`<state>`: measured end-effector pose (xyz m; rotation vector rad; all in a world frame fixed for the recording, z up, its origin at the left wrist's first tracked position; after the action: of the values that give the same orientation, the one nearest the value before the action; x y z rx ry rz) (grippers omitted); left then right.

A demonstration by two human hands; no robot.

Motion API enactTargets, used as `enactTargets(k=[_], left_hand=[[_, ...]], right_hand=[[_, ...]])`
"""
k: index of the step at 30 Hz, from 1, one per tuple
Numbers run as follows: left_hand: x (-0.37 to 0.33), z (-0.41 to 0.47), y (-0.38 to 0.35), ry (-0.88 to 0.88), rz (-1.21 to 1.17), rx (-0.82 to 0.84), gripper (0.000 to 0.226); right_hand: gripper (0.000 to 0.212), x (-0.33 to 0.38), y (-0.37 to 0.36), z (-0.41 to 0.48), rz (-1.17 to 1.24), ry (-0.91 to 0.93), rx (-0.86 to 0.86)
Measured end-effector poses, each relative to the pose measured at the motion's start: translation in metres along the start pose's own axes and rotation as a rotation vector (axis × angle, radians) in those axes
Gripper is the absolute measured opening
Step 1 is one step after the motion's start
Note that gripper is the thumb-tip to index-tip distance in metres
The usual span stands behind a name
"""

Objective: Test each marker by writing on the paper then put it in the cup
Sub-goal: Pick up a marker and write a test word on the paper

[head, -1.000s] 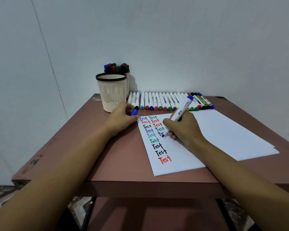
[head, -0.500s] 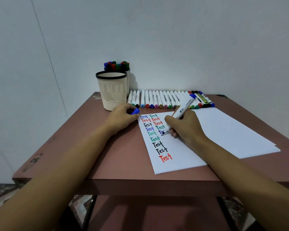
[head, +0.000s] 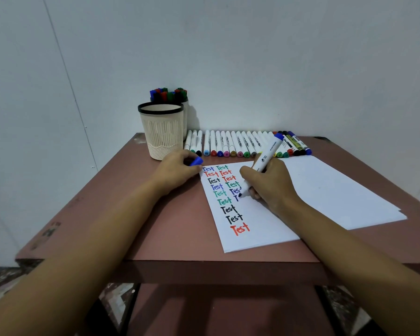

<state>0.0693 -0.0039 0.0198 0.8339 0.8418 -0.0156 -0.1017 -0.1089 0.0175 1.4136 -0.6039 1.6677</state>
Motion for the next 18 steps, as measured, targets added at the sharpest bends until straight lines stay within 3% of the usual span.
enactTargets(k=[5,11,18], left_hand=[[-0.0007,-0.0008,0.0003,-0.001,-0.002,0.006,0.026],[0.0004,0.0004,-0.0002,-0.005,0.004,0.004,0.026],[0.0016,0.0006,-0.0002,-0.002,0.011,0.006,0.026]], right_hand=[[0.029,-0.0024,-0.001,0.0013,-0.108,0.04,-0.036],[0.032,0.0011,-0.0019,-0.0011,-0.062,0.039,0.014],[0.029,0.0008,0.0038,0.0003,-0.11,0.058,-0.088]])
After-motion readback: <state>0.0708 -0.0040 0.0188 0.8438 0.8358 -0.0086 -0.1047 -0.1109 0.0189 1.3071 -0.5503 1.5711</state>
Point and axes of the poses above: each hand's wrist, its own z-axis towards the middle knuckle, its own y-axis out of the back of the hand, x = y × z, the point moved 5 cm from there along z, towards the middle knuckle, and after that the axes turned 5 degrees about -x, right-handed, at the moved point
